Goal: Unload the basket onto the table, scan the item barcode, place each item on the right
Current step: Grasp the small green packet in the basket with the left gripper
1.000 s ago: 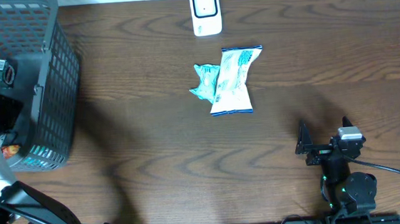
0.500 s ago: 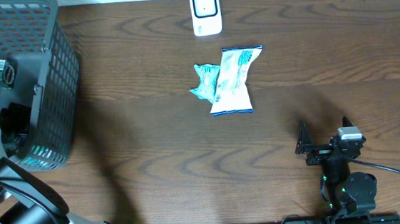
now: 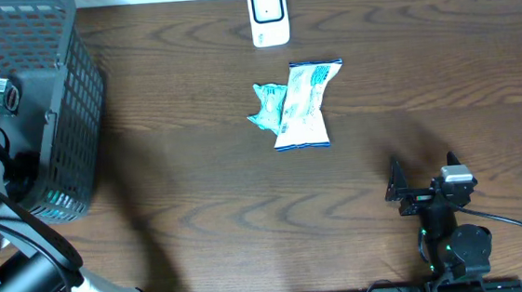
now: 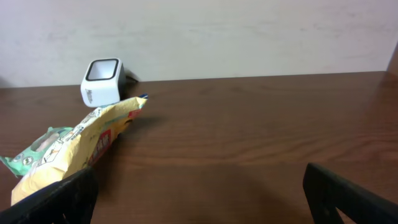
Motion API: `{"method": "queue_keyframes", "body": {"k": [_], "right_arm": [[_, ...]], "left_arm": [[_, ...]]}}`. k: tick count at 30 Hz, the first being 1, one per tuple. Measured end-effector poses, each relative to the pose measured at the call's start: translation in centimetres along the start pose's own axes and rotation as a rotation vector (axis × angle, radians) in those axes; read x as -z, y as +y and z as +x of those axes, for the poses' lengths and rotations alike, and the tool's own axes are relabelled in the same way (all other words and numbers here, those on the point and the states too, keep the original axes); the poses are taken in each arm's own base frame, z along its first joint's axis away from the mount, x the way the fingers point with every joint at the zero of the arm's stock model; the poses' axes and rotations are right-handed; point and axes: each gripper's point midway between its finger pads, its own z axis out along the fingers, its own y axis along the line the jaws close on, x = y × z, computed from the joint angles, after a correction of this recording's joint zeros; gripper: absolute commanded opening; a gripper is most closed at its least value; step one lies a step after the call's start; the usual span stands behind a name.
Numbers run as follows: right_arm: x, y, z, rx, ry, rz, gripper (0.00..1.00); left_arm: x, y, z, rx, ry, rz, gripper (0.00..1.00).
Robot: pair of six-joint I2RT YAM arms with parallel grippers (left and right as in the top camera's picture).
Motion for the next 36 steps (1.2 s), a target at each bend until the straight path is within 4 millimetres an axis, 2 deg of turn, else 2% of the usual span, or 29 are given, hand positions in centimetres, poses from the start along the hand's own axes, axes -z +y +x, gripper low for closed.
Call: {"method": "queue_keyframes", "body": {"k": [2,7,9,11,15,16,17,26,31,36], "right_arm": [[0.0,0.0,0.0,0.000,0.000,0.000,0.99],[0.0,0.0,0.0,0.000,0.000,0.000,0.99],[0.0,0.0,0.0,0.000,0.000,0.000,0.99],[0.0,0.0,0.0,0.000,0.000,0.000,0.99],[0.0,0.0,0.0,0.000,0.000,0.000,0.99],[0.0,0.0,0.0,0.000,0.000,0.000,0.99],[0.0,0.0,0.0,0.000,0.000,0.000,0.99],[0.0,0.0,0.0,0.000,0.000,0.000,0.99],[0.0,0.0,0.0,0.000,0.000,0.000,0.99],[0.0,0.0,0.0,0.000,0.000,0.000,0.99]], "left_arm": [[-0.1,0.1,0.0,-0.004,0.003,-0.002,0.54],[-0.1,-0.1,-0.2,-0.005,-0.007,0.005,0.53],[0.0,-0.5,-0.8,-0.020,-0.029,0.019,0.49],[0.0,-0.6,-1.1,-0.038,-0.040,0.025,0.34],[0.9,-1.4,-2.2,-0.064,-0.070,0.047,0.22],[1.4,-1.8,-2.6,-0.070,-0.081,0.058,0.13],[2.1,-2.4,-3.3,-0.078,-0.100,0.076,0.08],[6.2,-4.8,-5.8,-0.103,-0.187,0.160,0.07],[7.8,-4.9,-5.7,-0.106,-0.213,0.182,0.08],[7.8,-4.8,-5.3,-0.106,-0.199,0.179,0.07]]}}
